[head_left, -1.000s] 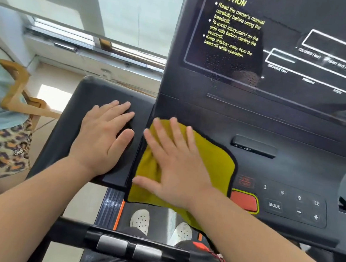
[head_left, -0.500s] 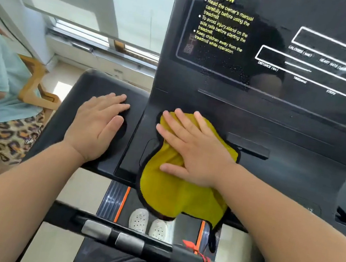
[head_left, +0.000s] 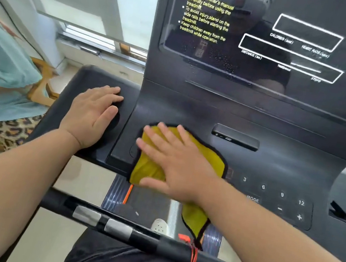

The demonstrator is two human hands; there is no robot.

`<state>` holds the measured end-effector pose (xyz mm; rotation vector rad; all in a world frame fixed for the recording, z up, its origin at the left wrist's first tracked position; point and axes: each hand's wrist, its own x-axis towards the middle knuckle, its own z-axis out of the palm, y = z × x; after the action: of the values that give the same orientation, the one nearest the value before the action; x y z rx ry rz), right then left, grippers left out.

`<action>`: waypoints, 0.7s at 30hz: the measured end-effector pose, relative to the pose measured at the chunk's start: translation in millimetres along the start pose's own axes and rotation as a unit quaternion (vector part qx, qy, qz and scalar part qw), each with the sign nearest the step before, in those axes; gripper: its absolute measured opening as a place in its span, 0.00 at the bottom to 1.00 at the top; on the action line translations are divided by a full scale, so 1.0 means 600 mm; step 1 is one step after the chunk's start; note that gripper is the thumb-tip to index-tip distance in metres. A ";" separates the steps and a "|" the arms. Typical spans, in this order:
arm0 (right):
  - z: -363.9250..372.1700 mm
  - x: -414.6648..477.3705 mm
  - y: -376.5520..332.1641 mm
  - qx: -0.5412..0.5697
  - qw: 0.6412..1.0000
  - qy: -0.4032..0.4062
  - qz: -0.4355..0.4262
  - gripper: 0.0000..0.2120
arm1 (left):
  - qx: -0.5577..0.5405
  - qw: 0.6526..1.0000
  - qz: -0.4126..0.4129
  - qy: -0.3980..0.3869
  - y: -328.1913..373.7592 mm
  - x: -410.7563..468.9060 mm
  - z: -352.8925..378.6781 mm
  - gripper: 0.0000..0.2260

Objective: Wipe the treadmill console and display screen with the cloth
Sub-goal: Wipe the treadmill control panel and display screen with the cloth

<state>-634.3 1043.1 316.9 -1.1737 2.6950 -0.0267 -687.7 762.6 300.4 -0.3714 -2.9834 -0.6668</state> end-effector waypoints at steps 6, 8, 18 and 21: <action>-0.009 0.025 0.001 -0.020 0.999 0.013 0.038 0.35 | -0.009 1.000 0.006 -0.003 -0.006 0.001 -0.001 0.27; 0.012 0.004 -0.037 -0.033 0.997 -0.001 -0.065 0.34 | -0.006 1.000 0.011 -0.006 -0.006 0.002 -0.003 0.27; -0.014 0.045 -0.039 0.016 0.984 -0.006 0.179 0.40 | -0.059 0.998 0.006 0.003 -0.013 -0.003 -0.001 0.29; -0.005 0.068 -0.117 0.038 0.977 0.010 0.211 0.41 | -0.057 0.998 0.009 -0.007 -0.012 -0.003 -0.001 0.32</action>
<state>-611.4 965.3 319.2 -0.5648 2.8724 -0.0786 -687.7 755.4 297.6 -0.4116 -2.9590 -0.8388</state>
